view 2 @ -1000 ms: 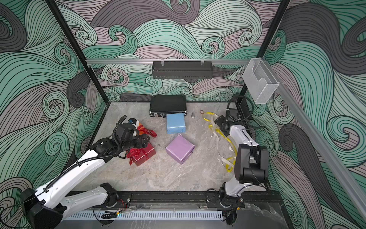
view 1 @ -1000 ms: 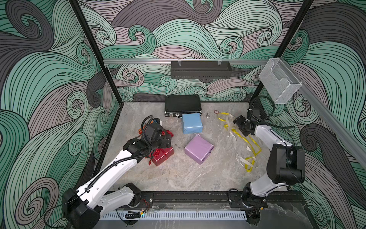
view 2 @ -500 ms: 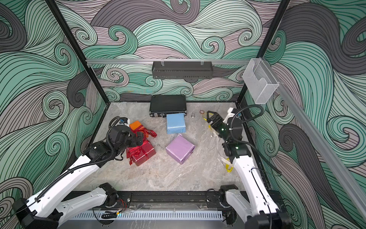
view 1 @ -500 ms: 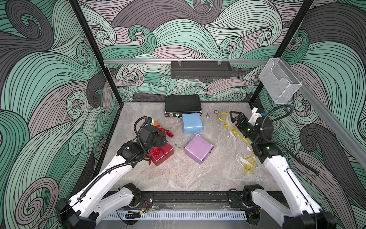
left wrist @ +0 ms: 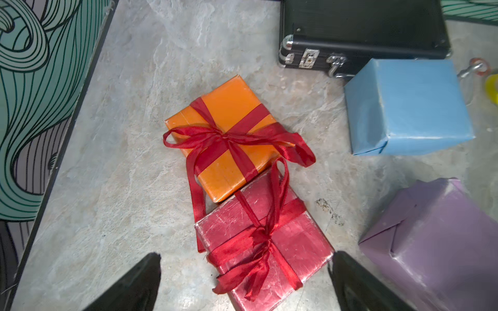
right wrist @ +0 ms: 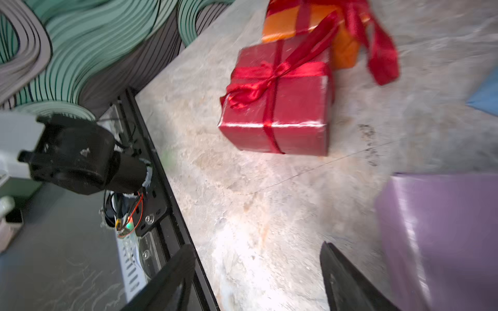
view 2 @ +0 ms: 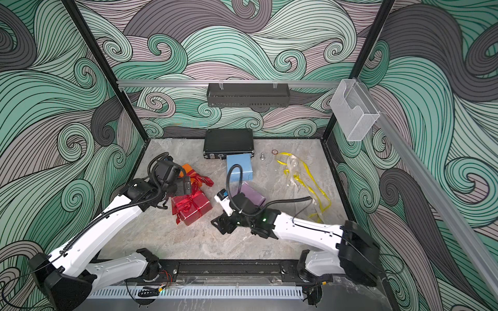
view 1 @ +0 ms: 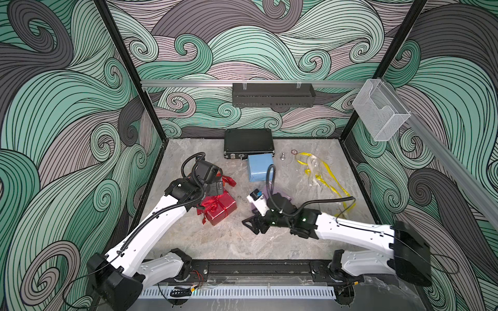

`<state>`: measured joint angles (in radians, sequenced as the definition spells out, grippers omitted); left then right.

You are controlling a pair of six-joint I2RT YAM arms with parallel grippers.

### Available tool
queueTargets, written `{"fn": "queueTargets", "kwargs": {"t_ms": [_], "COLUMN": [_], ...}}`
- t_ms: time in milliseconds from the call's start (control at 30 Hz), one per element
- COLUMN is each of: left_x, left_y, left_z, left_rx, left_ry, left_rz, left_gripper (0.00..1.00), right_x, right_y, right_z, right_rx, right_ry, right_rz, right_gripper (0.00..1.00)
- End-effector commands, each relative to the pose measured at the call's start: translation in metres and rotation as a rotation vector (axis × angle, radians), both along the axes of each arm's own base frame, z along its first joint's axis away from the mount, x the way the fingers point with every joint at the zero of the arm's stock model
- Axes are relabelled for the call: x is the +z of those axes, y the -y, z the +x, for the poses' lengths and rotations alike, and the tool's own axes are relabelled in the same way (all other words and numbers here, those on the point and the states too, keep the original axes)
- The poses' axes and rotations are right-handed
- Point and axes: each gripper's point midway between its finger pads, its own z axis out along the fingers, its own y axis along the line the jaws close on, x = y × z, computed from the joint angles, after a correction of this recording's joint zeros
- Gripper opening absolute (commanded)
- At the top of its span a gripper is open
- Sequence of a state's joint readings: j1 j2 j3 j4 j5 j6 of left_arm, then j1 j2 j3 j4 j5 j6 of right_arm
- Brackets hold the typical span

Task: Untie the ribbon bows on the gift boxes
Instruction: Move the gift box to the center of the board.

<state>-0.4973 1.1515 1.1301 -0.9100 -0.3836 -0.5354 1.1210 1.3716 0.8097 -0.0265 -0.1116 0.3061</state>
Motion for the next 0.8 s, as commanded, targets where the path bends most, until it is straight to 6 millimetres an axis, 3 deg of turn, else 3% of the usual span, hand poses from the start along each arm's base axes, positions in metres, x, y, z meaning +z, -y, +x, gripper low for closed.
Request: {"fn": "queueTargets", "kwargs": {"t_ms": [0, 200, 367, 600, 767], "left_x": [-0.018, -0.044, -0.059, -0.095, -0.11], "left_y": [-0.011, -0.005, -0.004, -0.024, -0.012], "left_z": [-0.022, -0.025, 0.0, 0.031, 0.038], "left_rx": [0.012, -0.029, 0.002, 0.093, 0.095], "left_ry": [-0.173, -0.333, -0.386, -0.548, -0.547], "left_rz": [0.013, 0.01, -0.028, -0.138, -0.321], "left_gripper": [0.98, 0.95, 0.95, 0.87, 0.83], "right_x": [-0.021, -0.046, -0.047, -0.048, -0.046], "right_y": [-0.012, -0.004, 0.002, 0.007, 0.009], "right_z": [-0.011, 0.002, 0.01, 0.015, 0.016], "right_rx": [0.074, -0.037, -0.097, -0.122, -0.118], "right_ry": [0.073, 0.104, 0.112, 0.138, 0.149], "right_rz": [-0.124, -0.215, -0.199, -0.194, -0.191], "right_gripper": [0.72, 0.65, 0.63, 0.62, 0.62]}}
